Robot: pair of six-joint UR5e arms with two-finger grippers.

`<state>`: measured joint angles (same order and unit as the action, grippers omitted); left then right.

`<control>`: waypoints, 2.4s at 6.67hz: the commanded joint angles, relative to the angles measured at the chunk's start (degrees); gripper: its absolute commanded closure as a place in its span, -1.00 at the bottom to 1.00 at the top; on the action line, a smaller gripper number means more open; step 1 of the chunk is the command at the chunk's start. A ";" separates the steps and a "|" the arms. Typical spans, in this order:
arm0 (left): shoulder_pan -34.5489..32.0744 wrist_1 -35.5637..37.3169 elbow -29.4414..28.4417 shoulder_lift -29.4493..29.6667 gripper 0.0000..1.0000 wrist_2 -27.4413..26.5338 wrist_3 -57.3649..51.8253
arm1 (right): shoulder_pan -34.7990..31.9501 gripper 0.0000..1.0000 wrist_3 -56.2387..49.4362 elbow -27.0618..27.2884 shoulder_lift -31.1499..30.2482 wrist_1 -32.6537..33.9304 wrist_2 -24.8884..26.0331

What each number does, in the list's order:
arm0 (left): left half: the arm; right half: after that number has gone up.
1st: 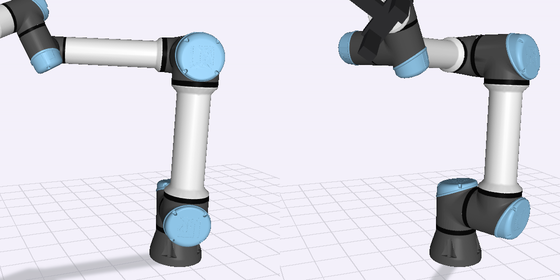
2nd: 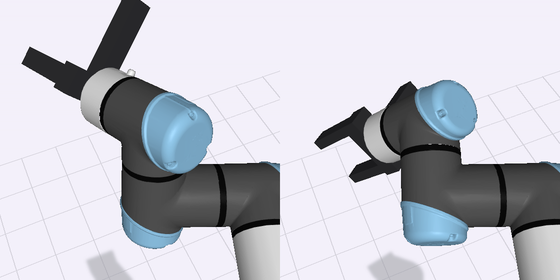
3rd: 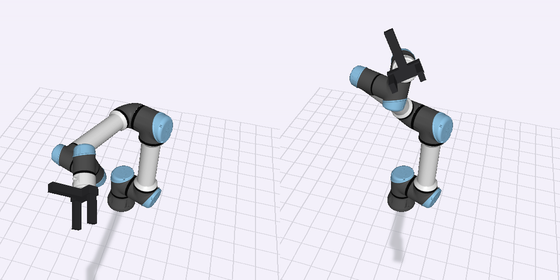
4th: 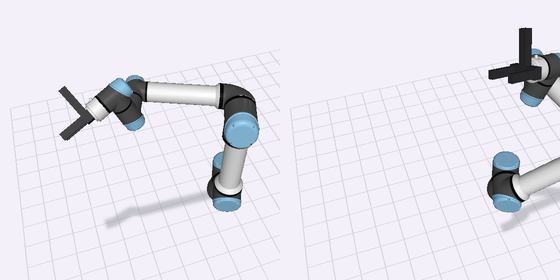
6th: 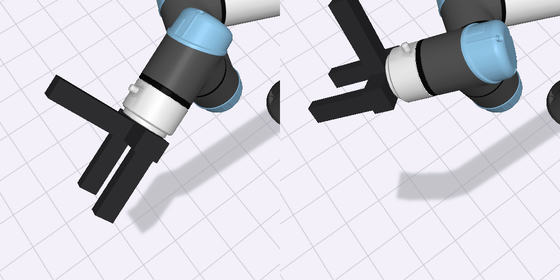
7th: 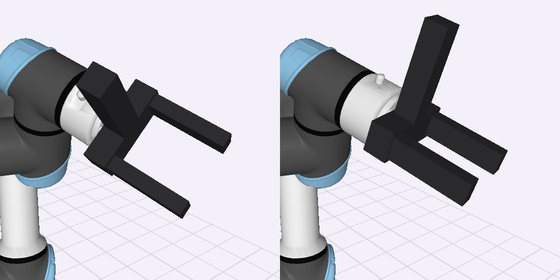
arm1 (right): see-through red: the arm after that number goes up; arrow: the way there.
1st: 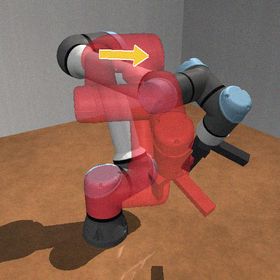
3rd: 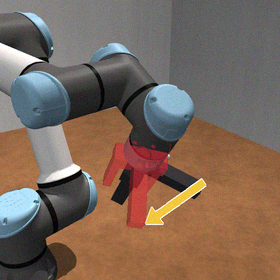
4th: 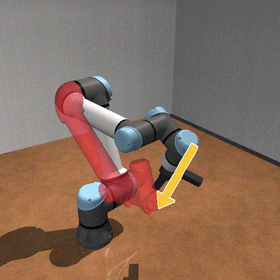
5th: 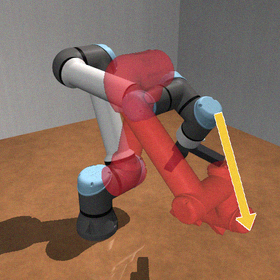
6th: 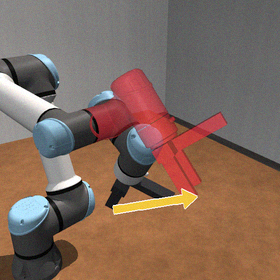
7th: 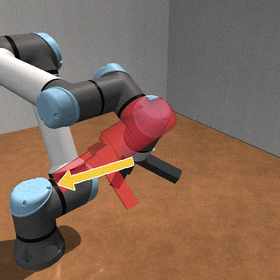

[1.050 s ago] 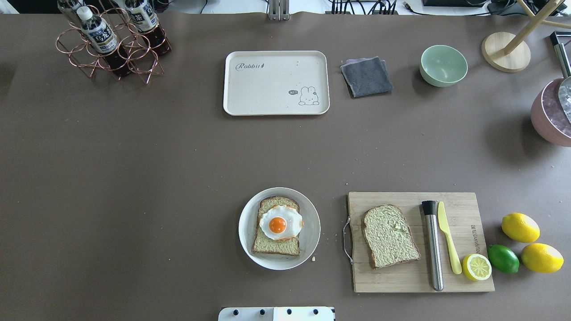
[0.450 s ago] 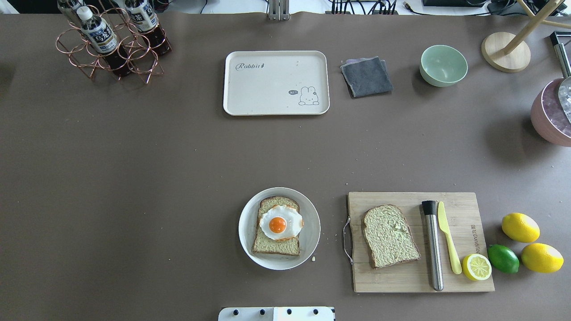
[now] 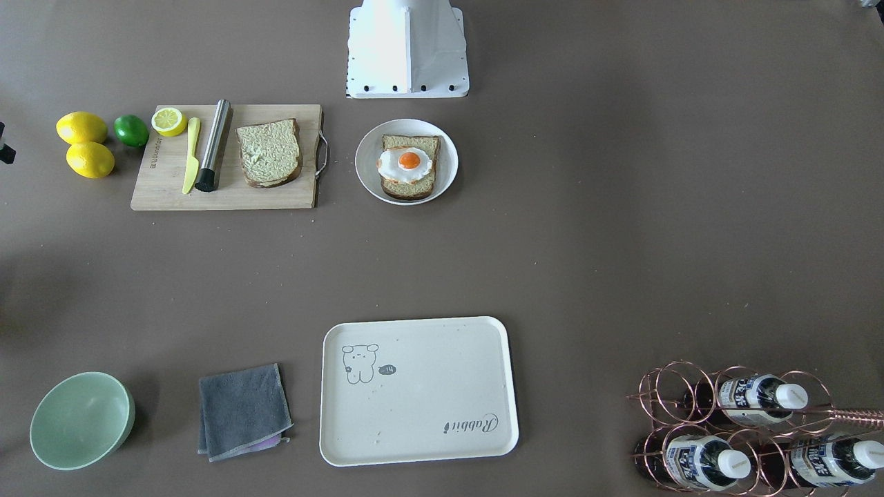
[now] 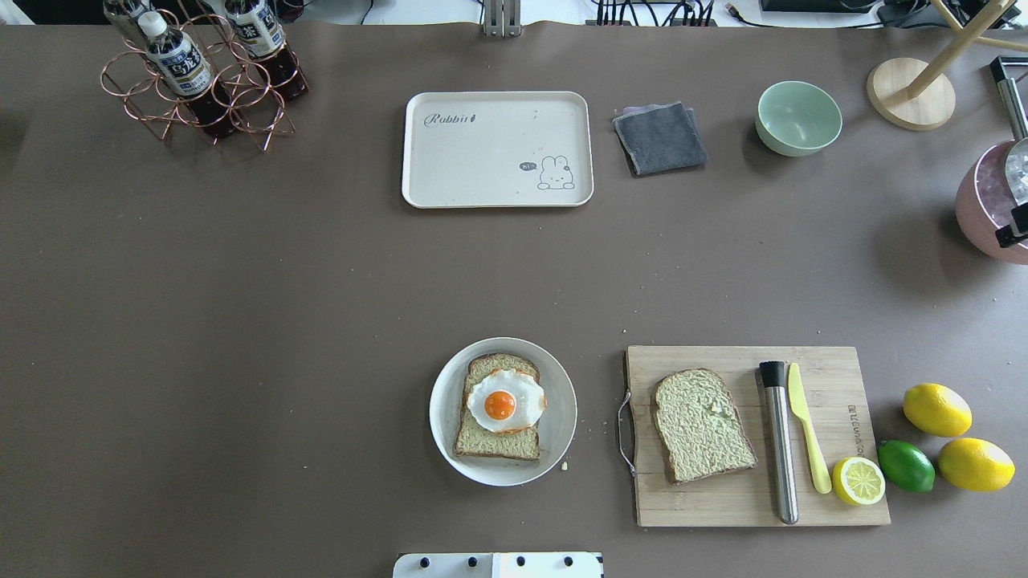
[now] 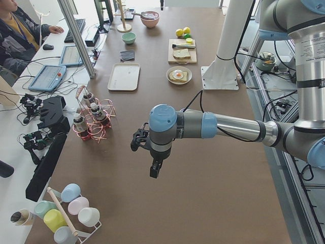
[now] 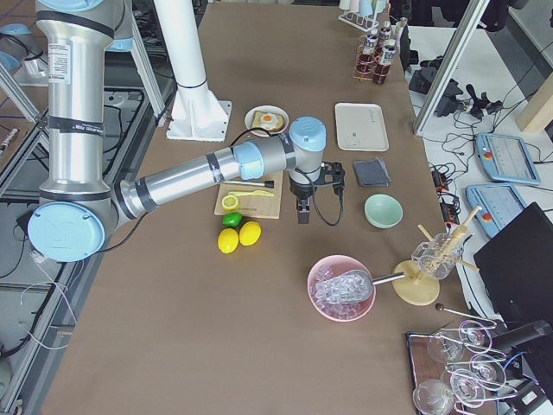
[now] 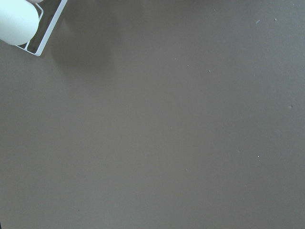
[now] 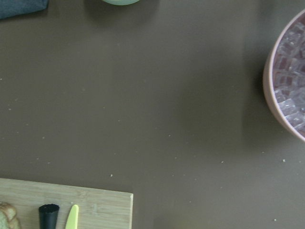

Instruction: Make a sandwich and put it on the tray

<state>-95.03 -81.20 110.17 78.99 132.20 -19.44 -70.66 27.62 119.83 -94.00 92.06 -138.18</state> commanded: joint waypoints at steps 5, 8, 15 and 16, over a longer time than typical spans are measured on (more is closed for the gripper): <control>3.27 -4.29 -2.04 0.90 -0.93 -0.01 5.81 | 31.59 -0.93 33.26 2.60 0.13 -18.32 14.13; 3.28 -4.49 -2.68 0.99 -0.94 -0.01 6.16 | 37.78 -0.80 35.75 -3.37 6.02 -18.32 18.10; 3.28 -4.49 -2.59 0.82 -0.94 -0.01 6.34 | 41.92 -0.16 36.63 -9.52 6.38 -26.91 17.77; 3.28 -4.49 -2.59 0.82 -0.94 -0.01 6.34 | 41.92 0.24 36.54 -9.53 6.29 -26.93 17.68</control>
<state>-91.76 -85.69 107.57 79.82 132.19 -13.10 -28.71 64.24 110.77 -87.54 66.24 -120.24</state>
